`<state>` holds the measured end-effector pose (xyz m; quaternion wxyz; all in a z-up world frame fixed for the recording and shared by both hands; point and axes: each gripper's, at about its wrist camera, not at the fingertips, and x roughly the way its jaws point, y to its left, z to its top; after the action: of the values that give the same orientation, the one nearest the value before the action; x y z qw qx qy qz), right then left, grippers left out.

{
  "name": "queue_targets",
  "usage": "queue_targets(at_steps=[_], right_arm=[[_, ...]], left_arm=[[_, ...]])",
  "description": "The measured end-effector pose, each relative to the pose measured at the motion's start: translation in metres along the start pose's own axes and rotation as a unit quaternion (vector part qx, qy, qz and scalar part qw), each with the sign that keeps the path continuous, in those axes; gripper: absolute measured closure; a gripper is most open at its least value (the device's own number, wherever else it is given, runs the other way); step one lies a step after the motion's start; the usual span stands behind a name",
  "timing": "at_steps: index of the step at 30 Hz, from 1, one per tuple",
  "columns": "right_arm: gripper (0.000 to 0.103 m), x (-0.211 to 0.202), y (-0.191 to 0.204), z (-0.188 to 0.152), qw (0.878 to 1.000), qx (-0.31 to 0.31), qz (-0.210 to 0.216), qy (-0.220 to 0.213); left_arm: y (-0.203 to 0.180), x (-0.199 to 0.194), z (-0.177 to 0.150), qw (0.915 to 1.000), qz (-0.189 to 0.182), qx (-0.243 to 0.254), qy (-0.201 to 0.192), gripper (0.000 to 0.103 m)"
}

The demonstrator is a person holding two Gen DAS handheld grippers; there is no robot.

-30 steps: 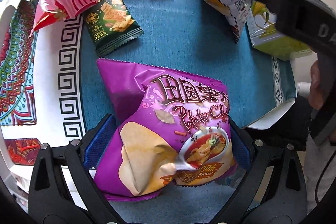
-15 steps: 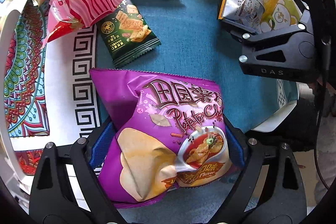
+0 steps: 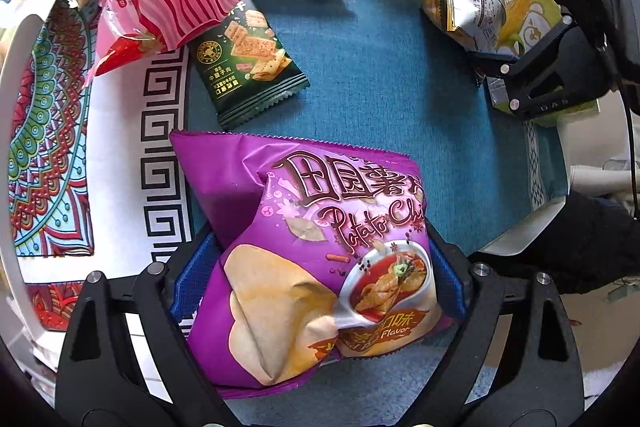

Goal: Organize snacks
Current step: 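Grasp the purple potato chip bag with the left gripper while the right grasps a white chip bag, then carry both bags over the yellow box and open both grippers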

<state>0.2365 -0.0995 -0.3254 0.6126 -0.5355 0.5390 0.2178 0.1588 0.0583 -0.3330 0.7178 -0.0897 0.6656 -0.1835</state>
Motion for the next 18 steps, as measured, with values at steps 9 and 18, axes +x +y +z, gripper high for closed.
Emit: queue_targets(at_steps=[9, 18], right_arm=[[0.017, 0.028, -0.025, 0.012, 0.996, 0.011, 0.087, 0.024], [0.033, 0.028, -0.018, 0.012, 0.996, 0.024, 0.09, 0.012]], left_arm=[[-0.004, -0.001, -0.006, 0.9999, 0.002, -0.006, -0.008, 0.018], [-0.007, -0.013, -0.009, 0.9997, 0.015, -0.005, -0.018, 0.025]])
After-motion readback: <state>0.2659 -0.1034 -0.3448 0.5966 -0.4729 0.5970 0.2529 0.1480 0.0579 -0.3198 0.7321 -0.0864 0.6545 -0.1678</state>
